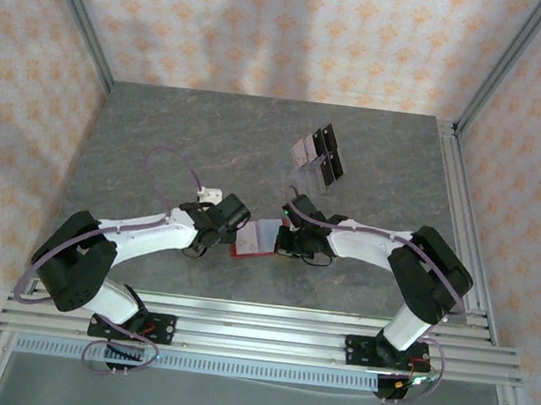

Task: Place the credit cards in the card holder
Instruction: Turn over the card slot in the card holder.

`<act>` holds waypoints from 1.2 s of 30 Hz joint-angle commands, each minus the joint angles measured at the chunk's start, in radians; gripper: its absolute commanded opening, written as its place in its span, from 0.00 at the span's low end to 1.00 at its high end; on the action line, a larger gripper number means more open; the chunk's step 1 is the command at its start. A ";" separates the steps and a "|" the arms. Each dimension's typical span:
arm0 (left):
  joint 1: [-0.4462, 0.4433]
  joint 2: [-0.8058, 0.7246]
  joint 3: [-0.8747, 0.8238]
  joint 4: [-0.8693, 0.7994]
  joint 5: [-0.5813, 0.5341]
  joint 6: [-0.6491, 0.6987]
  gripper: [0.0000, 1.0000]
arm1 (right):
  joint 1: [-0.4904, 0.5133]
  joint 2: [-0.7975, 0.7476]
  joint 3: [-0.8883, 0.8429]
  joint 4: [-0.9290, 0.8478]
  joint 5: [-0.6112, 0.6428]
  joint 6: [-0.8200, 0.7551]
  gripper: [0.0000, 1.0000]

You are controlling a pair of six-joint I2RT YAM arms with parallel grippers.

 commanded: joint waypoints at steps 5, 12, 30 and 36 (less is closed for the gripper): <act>0.008 -0.033 -0.009 -0.009 -0.029 -0.012 1.00 | 0.010 -0.046 0.062 -0.021 -0.032 -0.018 0.00; 0.008 -0.040 -0.009 -0.008 -0.026 -0.023 1.00 | 0.031 -0.028 0.124 -0.023 -0.068 -0.034 0.00; 0.008 -0.141 -0.020 -0.101 -0.118 -0.211 1.00 | 0.116 0.195 0.268 0.068 -0.152 0.005 0.02; 0.008 -0.165 -0.019 -0.123 -0.122 -0.221 1.00 | 0.122 0.273 0.306 0.118 -0.199 0.034 0.24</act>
